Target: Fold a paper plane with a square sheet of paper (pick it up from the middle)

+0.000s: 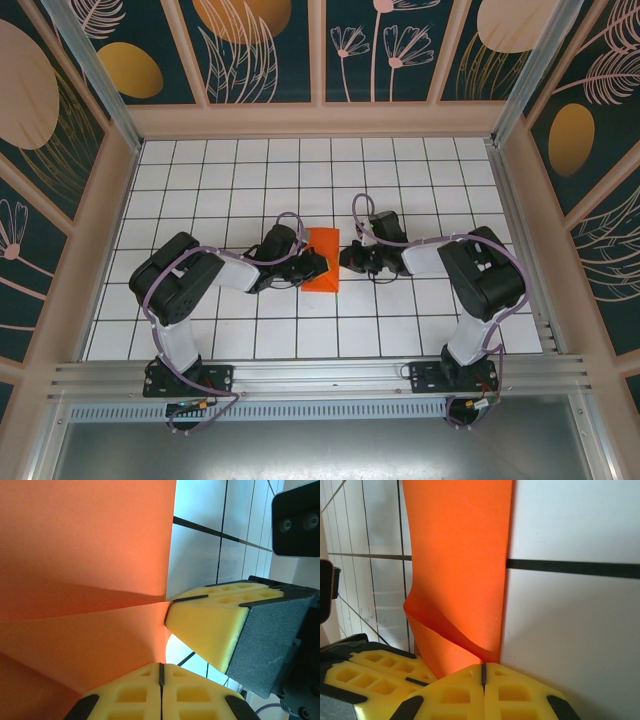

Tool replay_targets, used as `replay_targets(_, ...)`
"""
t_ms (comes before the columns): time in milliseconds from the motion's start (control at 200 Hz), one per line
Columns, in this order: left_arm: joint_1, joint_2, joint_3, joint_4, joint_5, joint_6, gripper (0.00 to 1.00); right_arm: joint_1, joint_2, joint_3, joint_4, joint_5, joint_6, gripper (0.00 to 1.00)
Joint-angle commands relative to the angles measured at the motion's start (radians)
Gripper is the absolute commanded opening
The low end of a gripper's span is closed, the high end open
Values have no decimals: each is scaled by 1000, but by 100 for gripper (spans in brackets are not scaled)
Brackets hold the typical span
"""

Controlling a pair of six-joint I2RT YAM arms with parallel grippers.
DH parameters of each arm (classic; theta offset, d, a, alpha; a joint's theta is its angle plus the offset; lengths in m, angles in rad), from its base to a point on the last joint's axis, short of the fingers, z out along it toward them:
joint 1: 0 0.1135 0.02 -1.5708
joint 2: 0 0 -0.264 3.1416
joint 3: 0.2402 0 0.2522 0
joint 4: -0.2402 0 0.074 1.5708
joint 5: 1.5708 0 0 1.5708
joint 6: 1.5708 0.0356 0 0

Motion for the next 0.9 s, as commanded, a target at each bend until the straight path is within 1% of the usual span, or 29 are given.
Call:
replay_targets(0, -2, -1, 8, 12, 11, 18, 8, 1, 8, 30, -8, 10, -24, 1)
replay_targets(335, -1, 2, 10, 7, 11, 21, 8, 8, 21, 35, -8, -9, -27, 1)
replay_targets(625, -3, -85, -11, 50, 14, 32, 8, 13, 12, 25, -12, -3, -25, 1)
replay_targets(896, -3, -23, 7, 24, 15, 23, 8, 15, 15, 29, -17, 2, -27, 1)
